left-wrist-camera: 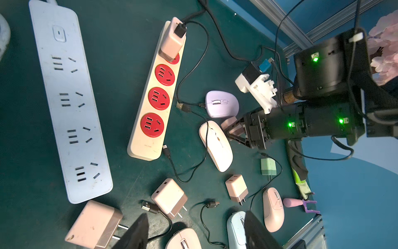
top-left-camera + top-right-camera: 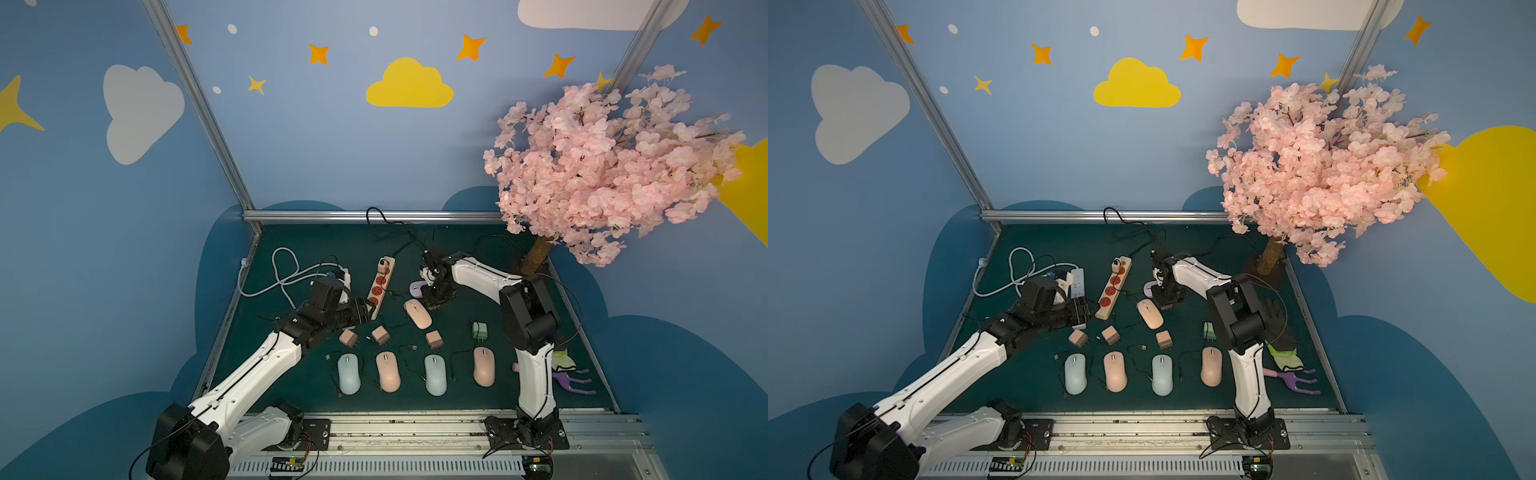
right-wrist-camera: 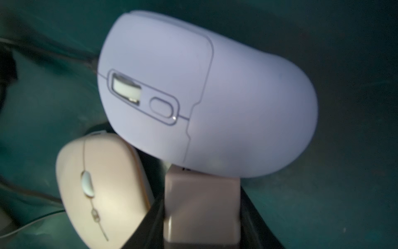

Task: Unplug the wireless mouse
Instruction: Move the mouse to the center of the board, then place the plug at the center of the board.

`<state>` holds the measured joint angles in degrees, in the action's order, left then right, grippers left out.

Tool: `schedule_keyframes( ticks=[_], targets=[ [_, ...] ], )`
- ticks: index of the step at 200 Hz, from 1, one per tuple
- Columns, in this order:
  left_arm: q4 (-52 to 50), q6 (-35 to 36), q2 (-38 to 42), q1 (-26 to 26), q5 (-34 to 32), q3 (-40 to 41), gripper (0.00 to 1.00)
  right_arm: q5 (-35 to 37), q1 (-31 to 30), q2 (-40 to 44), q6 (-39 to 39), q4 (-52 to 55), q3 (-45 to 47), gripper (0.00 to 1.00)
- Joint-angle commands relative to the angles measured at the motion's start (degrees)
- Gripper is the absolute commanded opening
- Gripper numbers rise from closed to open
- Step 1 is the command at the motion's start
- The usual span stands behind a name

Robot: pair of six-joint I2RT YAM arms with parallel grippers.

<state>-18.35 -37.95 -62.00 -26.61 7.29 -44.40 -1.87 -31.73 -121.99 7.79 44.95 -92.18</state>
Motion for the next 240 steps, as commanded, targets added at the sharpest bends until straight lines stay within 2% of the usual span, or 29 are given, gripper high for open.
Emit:
schedule_keyframes(
  ticks=[1, 58, 95, 143, 198, 240],
  targets=[
    [-1.87, -0.32, 1.13, 0.51, -0.17, 0.87, 0.69, -2.69, -0.13, -5.02, -0.58, 1.16, -4.50, 0.00],
    [-2.43, -0.45, 1.70, 0.99, 0.01, 1.42, 0.69, -6.23, -2.36, -13.73, -0.17, 5.98, -17.83, 0.03],
    [-3.04, -0.37, 2.49, 1.30, 0.18, 1.78, 0.70, -7.49, -3.61, -16.43, 0.26, 7.35, -22.24, 0.18],
    [-3.18, -0.39, 3.11, 2.26, 0.85, 2.33, 0.73, -8.23, -3.43, -14.41, 0.33, 6.64, -22.51, 0.49],
    [-3.01, 0.20, 2.19, 2.57, 1.13, 1.62, 0.74, -8.55, -3.08, -8.09, -1.21, 7.00, -20.68, 0.51],
    [-2.40, 2.35, -4.45, 2.99, 1.79, -2.83, 0.72, -5.14, -3.00, 3.99, -7.08, 0.32, -9.26, 0.52]
  ],
)
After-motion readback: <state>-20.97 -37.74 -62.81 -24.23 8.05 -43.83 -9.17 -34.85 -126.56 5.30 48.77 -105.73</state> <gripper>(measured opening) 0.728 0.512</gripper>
